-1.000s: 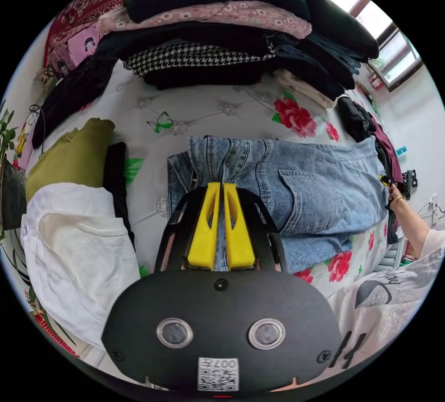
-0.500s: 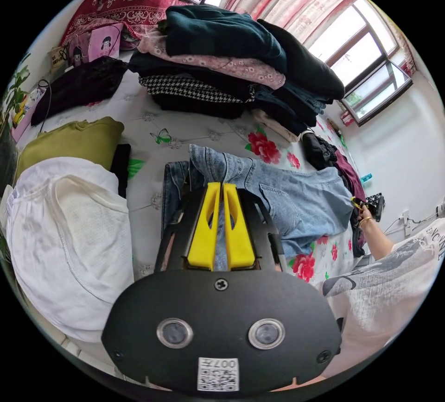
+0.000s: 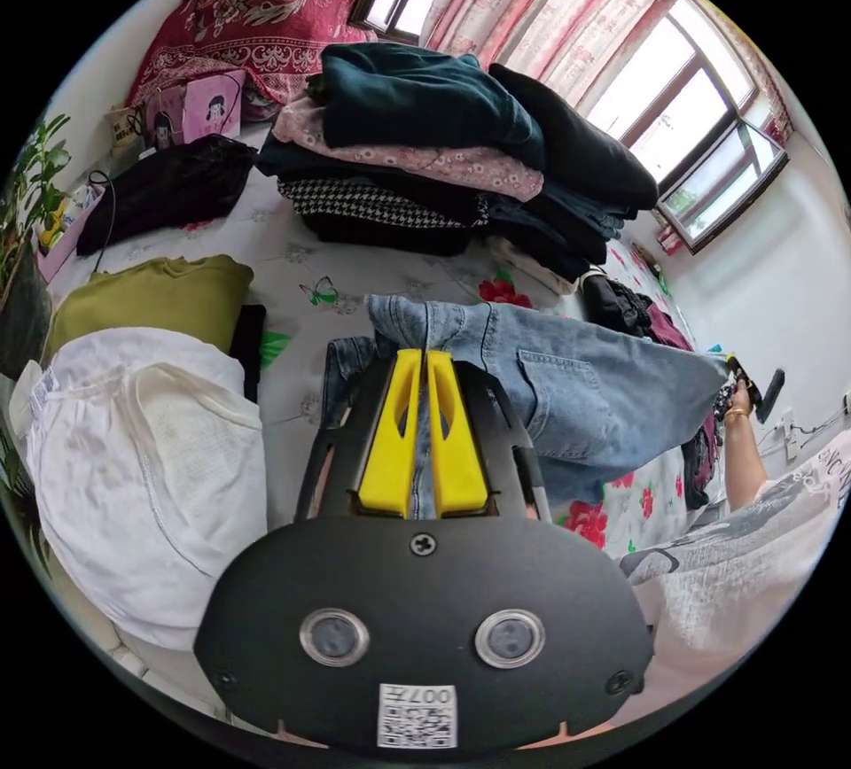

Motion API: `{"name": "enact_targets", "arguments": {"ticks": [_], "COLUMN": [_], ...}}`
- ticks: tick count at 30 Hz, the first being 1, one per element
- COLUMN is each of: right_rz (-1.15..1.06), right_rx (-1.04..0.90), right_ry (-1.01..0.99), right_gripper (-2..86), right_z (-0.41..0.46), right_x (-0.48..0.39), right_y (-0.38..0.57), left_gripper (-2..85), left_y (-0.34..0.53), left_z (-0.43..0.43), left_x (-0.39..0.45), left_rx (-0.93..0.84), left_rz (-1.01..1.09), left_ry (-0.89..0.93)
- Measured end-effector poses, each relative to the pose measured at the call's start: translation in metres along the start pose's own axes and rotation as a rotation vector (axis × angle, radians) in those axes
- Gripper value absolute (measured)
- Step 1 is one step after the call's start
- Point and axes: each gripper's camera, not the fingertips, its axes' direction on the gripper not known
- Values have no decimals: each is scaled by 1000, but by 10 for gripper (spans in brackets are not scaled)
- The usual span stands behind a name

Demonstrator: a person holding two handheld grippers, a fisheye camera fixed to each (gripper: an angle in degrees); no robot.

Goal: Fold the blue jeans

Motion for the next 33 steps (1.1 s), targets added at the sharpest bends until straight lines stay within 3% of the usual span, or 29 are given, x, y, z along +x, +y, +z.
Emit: {"name": "enact_targets", "arguments": {"ticks": [7, 10, 13, 15, 18, 21, 24, 30, 33], "right_rz": [-60, -95, -155, -212, -271, -289, -318, -473, -565], "right_rx": [-405, -311, -343, -448, -627, -815, -920, -894, -899], "right_ry": [-70, -181, -392, -640, -851, -1020, -1117, -1062, -1165], "right_gripper": [31, 34, 37, 38, 41, 47, 48, 9, 2], "right_z": [164, 131, 94, 67, 38, 22, 17, 24, 6], "right_x": [-12, -7, -6, -16, -42, -67, -88, -122, -110], "right_y": [-24, -2, 47, 99, 158, 201, 222, 211, 209], "left_gripper": [20, 15, 5, 2, -1, -2, -2, -8, -9], "left_y": [2, 24, 53, 75, 114, 137, 149, 170, 177], "left_z": [60, 42, 43, 60, 97, 130, 139, 161, 162], "left_x": [-10, 27, 91, 133, 188, 205, 202, 175, 160], "left_rx": [-55, -33, -79, -144, -231, -311, -322, -381, -406], "left_rz": [-155, -50, 163, 275, 396, 391, 396, 475, 436], "left_ry": [-54, -172, -149, -79, 17, 42, 17, -169, -219]}}
